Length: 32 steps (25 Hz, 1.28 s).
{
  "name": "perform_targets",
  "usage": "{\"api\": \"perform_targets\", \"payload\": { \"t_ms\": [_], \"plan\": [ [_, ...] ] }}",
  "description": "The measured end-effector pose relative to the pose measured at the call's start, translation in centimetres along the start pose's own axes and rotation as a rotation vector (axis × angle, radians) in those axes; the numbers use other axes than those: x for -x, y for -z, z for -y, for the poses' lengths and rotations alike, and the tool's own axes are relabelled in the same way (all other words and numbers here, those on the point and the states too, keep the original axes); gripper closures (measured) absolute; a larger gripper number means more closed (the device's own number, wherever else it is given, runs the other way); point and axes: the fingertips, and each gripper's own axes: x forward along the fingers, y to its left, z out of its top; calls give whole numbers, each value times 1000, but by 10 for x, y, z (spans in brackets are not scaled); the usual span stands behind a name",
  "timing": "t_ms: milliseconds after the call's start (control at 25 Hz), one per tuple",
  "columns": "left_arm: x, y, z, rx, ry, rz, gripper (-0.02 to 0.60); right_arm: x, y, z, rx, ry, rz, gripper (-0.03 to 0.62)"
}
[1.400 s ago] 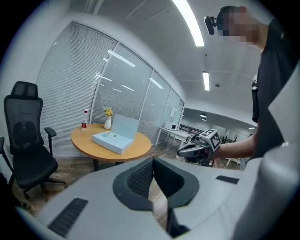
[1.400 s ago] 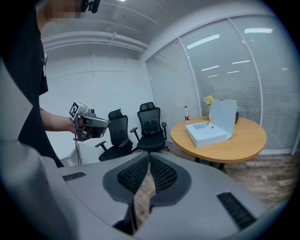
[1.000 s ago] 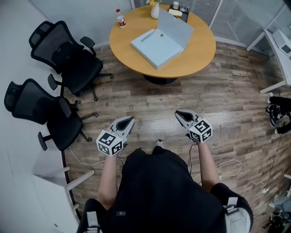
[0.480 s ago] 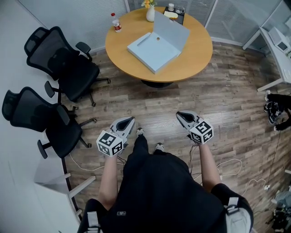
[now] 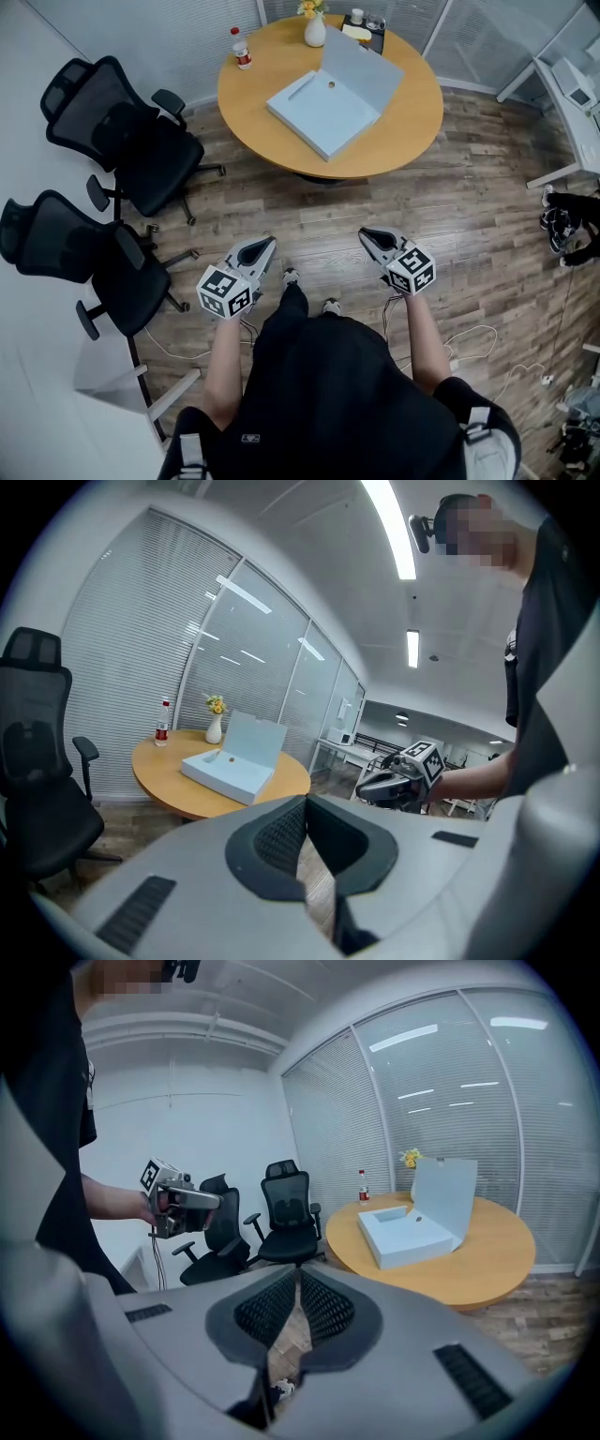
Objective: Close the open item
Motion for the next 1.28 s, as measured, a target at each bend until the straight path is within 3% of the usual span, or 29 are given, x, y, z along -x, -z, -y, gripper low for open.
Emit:
{"api": "perform_targets", "payload": {
  "t_ms": [520,840,1280],
  "plan": [
    [-6,-21,-85,-3,70,-19,575,-65,-31,11,-20,81,-5,582],
    [-19,-32,-116,-23,145,-32,575,-84,-37,15,-40,156,-11,582],
    [-14,-37,-150,-14,157,-26,575,-112,-44,16,-11,177,-64,582]
  ]
}}
